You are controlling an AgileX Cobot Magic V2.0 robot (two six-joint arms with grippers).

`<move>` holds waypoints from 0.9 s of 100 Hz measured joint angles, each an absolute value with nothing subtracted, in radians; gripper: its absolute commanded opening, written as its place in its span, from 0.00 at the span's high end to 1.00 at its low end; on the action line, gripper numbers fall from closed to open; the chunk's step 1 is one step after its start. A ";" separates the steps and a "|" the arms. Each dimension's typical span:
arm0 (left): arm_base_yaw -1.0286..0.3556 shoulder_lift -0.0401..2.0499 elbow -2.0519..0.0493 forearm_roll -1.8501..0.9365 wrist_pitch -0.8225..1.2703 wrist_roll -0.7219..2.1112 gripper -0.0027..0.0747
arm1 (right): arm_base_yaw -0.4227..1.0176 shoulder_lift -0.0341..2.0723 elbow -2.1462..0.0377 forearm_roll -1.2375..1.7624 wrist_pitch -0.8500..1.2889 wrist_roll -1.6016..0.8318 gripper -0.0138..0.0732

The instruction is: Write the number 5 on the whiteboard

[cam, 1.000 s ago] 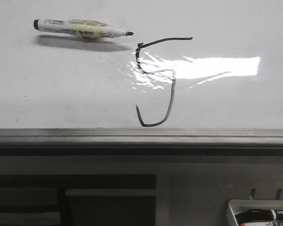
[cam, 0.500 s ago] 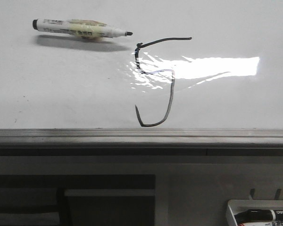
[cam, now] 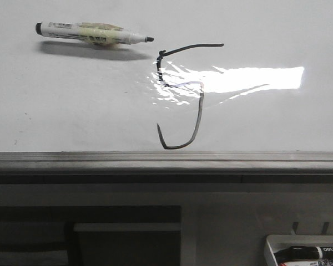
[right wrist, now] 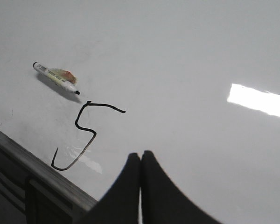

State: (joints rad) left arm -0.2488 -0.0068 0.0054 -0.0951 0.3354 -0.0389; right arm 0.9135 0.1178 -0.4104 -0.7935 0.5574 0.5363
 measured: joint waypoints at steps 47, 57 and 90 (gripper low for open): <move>-0.249 -0.007 0.005 -0.096 0.335 -0.039 0.99 | 0.914 0.118 -0.410 -0.794 0.557 0.536 0.91; -0.249 -0.007 0.005 -0.096 0.335 -0.039 0.99 | 0.914 0.118 -0.402 -0.794 0.557 0.536 0.91; -0.249 -0.007 0.005 -0.097 0.335 -0.039 0.99 | 0.785 0.118 -0.272 -0.849 0.530 0.536 0.91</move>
